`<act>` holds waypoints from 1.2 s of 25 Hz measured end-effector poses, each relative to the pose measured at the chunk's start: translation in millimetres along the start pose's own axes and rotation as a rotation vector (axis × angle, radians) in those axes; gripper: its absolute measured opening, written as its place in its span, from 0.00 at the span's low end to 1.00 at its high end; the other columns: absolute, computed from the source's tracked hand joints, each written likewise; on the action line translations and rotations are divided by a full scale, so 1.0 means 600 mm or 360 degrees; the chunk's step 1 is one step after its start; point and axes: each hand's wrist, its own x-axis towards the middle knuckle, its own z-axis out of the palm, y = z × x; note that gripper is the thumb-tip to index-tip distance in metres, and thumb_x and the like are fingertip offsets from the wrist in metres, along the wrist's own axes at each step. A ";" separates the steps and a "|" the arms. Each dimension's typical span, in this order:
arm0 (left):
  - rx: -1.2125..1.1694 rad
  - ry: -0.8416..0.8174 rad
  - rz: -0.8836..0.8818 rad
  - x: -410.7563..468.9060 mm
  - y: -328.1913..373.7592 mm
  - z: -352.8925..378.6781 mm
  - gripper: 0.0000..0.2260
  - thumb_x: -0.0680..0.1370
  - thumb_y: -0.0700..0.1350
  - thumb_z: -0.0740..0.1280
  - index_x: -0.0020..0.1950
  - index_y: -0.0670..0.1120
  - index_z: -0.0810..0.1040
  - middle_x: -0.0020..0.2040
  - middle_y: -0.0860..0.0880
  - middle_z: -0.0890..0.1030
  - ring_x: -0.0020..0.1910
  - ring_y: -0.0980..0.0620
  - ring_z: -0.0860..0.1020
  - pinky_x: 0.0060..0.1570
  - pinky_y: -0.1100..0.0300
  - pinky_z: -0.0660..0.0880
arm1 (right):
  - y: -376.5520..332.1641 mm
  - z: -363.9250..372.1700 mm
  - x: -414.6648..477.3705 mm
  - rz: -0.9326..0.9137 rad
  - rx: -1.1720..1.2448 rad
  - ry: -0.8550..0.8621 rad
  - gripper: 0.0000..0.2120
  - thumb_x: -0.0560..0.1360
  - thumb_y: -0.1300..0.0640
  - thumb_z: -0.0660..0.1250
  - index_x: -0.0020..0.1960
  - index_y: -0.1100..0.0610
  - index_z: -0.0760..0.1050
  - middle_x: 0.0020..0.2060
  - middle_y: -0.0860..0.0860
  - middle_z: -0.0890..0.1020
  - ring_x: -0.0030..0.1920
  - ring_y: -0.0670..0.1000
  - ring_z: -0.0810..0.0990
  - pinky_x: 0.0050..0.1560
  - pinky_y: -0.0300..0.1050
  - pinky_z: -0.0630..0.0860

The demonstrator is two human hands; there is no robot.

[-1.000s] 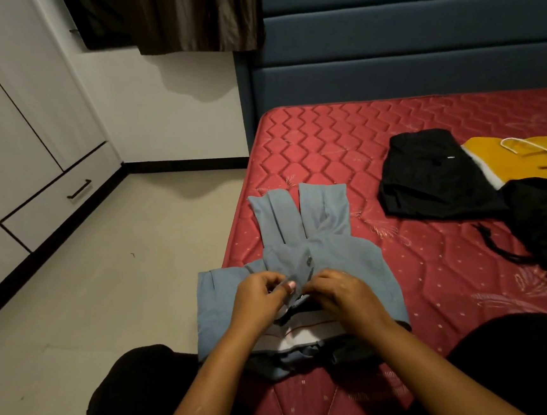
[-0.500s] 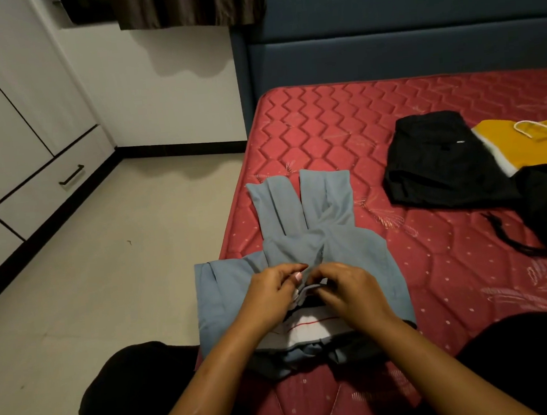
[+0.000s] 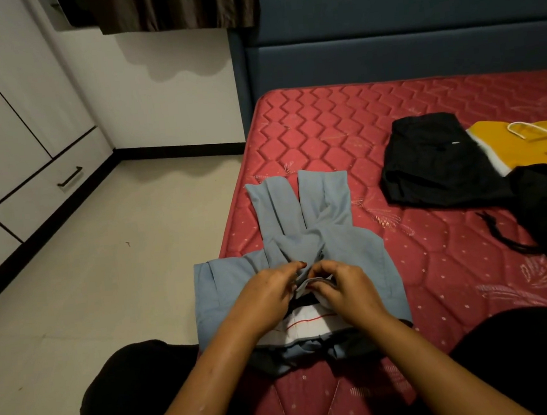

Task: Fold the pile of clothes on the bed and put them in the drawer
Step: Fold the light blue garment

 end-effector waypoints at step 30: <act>-0.0058 0.0048 -0.0374 -0.013 -0.019 -0.016 0.06 0.77 0.46 0.66 0.51 0.52 0.83 0.42 0.50 0.83 0.44 0.50 0.80 0.45 0.52 0.77 | 0.006 -0.021 0.008 -0.0329 0.0008 0.0028 0.05 0.71 0.57 0.72 0.45 0.57 0.80 0.40 0.51 0.82 0.41 0.48 0.79 0.44 0.37 0.73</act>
